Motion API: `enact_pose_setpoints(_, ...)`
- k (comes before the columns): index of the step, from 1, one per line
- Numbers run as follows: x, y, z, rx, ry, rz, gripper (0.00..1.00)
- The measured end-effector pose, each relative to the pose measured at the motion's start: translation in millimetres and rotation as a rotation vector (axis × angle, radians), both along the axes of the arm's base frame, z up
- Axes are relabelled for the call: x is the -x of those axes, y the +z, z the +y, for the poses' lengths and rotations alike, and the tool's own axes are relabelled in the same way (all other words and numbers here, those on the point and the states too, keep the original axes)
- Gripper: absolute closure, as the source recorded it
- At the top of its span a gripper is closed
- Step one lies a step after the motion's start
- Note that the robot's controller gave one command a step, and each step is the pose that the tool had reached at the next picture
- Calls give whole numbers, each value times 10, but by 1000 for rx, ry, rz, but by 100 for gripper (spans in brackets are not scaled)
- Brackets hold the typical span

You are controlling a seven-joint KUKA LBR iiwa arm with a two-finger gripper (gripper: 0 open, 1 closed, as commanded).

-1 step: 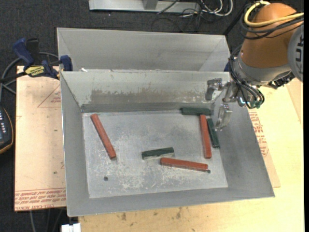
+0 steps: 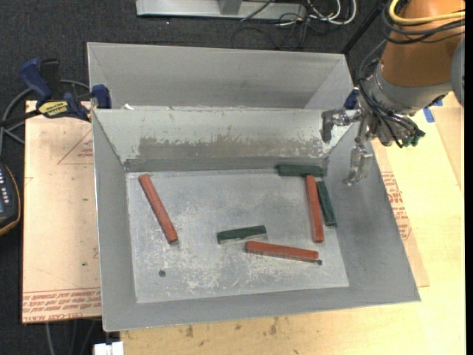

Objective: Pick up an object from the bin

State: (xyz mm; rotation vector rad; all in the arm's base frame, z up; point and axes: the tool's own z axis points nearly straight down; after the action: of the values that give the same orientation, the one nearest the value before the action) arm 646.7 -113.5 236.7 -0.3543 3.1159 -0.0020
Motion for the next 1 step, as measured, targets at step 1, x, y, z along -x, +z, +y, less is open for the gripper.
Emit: enact_pose_setpoints(1,313,-1181,633,-4,364,9,0)
